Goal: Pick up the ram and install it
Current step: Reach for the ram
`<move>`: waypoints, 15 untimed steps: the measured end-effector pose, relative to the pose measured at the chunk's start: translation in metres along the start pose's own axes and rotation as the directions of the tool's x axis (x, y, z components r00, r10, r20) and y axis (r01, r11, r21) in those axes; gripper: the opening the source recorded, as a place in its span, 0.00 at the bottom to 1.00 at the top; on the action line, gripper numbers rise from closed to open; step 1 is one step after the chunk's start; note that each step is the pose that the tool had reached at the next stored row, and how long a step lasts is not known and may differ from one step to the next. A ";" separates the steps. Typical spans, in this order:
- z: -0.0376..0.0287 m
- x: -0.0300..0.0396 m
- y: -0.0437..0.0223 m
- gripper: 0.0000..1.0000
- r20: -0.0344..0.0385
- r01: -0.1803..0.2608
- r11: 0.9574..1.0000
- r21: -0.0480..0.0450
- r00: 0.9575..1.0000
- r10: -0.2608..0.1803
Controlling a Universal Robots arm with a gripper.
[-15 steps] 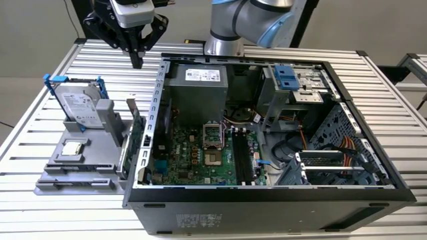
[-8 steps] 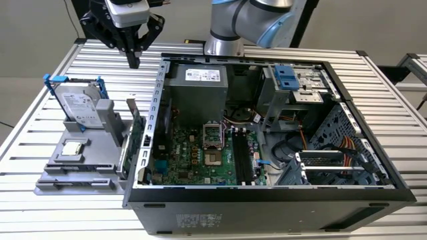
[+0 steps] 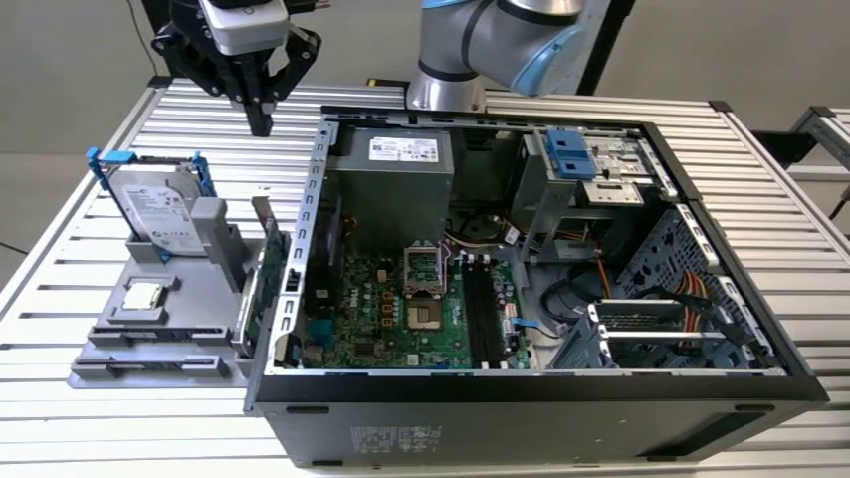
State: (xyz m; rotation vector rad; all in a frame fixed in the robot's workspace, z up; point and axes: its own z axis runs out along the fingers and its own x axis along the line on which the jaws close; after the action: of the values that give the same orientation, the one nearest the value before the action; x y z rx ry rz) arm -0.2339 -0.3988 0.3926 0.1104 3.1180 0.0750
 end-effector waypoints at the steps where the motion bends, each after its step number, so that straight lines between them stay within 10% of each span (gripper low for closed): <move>1: 0.0000 0.0008 -0.0001 0.00 0.000 0.000 1.000 0.000 1.000 0.000; 15: -0.0002 0.0100 -0.0007 0.00 0.000 0.000 1.000 0.000 1.000 0.000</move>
State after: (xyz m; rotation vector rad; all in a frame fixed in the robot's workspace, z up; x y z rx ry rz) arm -0.2439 -0.3988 0.3926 0.1105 3.1181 0.0749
